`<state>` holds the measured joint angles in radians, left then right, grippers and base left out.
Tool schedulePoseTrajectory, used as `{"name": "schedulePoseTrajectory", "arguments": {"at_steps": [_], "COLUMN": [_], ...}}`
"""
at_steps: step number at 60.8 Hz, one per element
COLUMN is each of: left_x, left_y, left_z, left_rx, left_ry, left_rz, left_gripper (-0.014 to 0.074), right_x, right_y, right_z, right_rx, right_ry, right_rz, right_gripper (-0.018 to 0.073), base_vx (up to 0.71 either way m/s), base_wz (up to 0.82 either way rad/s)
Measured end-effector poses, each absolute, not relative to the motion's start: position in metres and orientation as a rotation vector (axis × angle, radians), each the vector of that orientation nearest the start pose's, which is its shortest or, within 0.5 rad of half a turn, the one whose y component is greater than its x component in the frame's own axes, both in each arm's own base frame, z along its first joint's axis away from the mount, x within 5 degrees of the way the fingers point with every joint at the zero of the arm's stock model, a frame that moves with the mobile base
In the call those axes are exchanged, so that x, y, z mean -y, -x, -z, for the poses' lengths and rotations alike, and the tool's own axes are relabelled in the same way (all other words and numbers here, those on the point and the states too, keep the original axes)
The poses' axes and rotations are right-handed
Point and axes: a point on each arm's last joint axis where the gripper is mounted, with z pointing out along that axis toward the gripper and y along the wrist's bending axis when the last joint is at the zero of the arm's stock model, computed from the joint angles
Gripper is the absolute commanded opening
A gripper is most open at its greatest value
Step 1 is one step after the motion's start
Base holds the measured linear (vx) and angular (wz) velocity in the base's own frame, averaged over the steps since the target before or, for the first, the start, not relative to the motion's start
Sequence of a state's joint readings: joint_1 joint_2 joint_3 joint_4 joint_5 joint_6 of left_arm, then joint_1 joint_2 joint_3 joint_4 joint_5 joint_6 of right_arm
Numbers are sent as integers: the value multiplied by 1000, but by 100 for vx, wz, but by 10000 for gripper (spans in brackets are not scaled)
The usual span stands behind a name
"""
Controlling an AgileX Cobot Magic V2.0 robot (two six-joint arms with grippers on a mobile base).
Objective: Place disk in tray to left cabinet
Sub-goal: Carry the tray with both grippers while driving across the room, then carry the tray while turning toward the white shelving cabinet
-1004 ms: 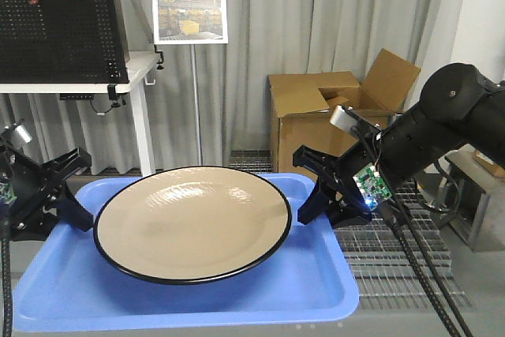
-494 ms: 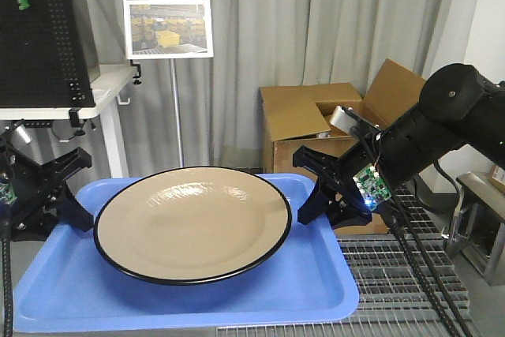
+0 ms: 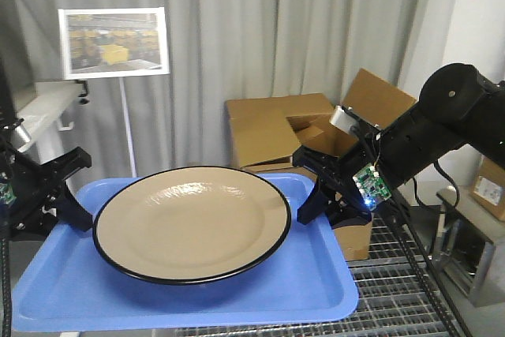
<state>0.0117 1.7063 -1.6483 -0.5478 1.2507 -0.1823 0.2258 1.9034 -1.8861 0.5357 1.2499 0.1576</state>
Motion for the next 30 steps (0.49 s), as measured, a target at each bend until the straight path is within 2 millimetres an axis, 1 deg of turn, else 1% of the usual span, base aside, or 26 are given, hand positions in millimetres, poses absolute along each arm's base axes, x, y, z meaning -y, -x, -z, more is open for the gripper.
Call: {"name": "schedulePoseTrajectory", "arguments": {"at_steps": [15,30], "left_x": [41,41], "left_y": [-358,-358], "left_z": [-354,-354], "left_rx": [-2710,-2710], "left_ry": [377,377], "left_rz": [809,808], "left_gripper": [-1,-1], "right_x": [-135,-135], "right_y": [-391,-391], "right_z": [-345,-345], "right_rx": [-2744,-2744], "right_ry": [-3,-3], "right_rz": [-853,-855], "right_gripper": [-4,-4], "base_vx": [28,20], "base_wz": [-38,-57]}}
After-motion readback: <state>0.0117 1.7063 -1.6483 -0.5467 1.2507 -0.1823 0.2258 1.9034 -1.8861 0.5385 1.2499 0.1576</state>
